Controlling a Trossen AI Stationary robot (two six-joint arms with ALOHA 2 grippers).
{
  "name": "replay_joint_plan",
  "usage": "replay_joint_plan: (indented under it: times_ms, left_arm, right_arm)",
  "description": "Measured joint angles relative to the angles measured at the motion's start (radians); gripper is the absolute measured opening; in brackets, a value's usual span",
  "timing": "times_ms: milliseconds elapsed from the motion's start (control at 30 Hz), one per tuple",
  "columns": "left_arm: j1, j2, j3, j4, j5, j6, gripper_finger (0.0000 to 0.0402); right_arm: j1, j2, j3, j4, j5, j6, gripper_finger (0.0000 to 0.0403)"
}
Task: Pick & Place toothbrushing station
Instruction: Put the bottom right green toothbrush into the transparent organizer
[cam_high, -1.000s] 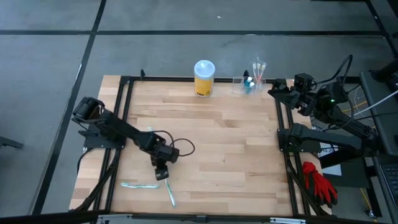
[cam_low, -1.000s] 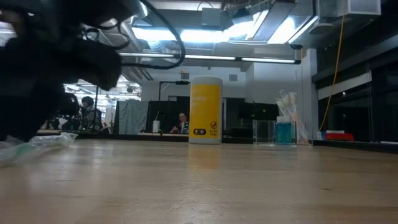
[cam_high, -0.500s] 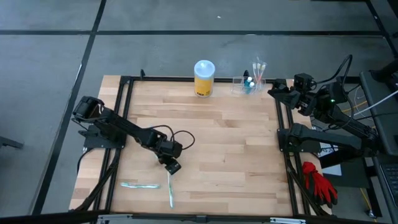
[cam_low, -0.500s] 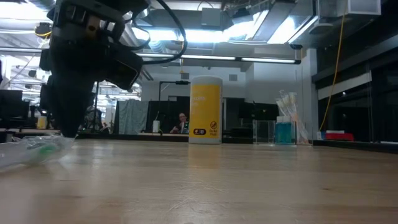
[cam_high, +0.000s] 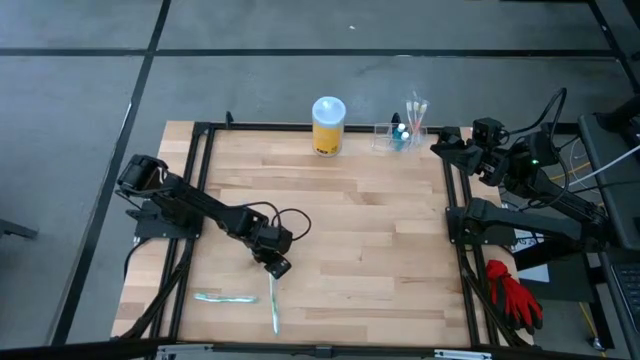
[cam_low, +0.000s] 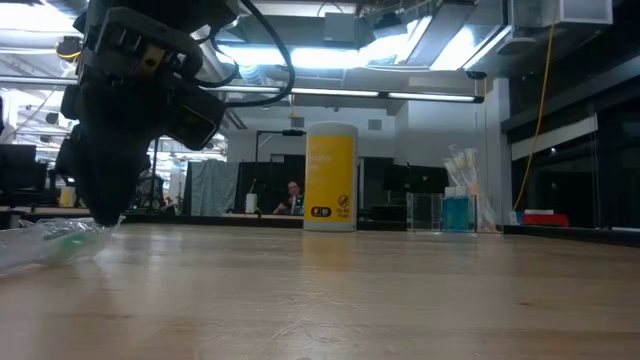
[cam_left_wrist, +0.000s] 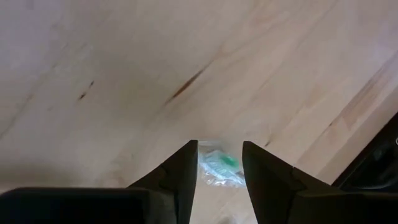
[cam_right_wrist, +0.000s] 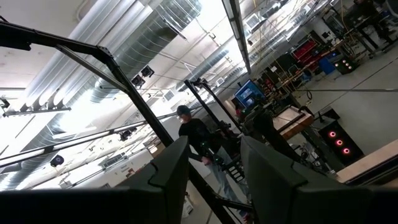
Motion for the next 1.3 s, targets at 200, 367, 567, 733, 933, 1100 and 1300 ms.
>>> replay_joint_plan:
  times_ms: [200,367,567,733,933,1100,1300]
  left_arm:
    - [0.000,0.000,0.000,-0.002,0.004,0.009,0.0114]
    - [-0.005,0.018,0.000,-0.017,0.019,0.011,0.0114]
    - [-0.008,0.074,0.000,0.003,0.032,0.028,0.0114]
    - [-0.006,0.098,0.003,0.042,0.043,0.024,0.0109]
    - [-0.001,0.100,0.003,0.042,0.036,0.009,0.0065]
    - [0.009,0.100,0.004,0.108,-0.004,0.015,0.0007]
    - [0.046,0.040,0.006,0.249,-0.103,-0.007,0.0002]
  right_arm:
    - [0.000,0.000,0.000,0.000,0.000,0.000,0.0150]
    - [0.000,0.000,0.000,0.000,0.000,0.000,0.0150]
    - [0.000,0.000,0.000,0.000,0.000,0.001,0.0150]
    - [0.000,0.000,0.000,0.001,0.000,0.004,0.0150]
    - [0.000,0.000,0.000,0.004,0.000,0.008,0.0150]
    - [0.000,0.000,0.000,0.004,0.000,0.008,0.0150]
    - [0.000,0.000,0.000,0.030,0.004,0.007,0.0150]
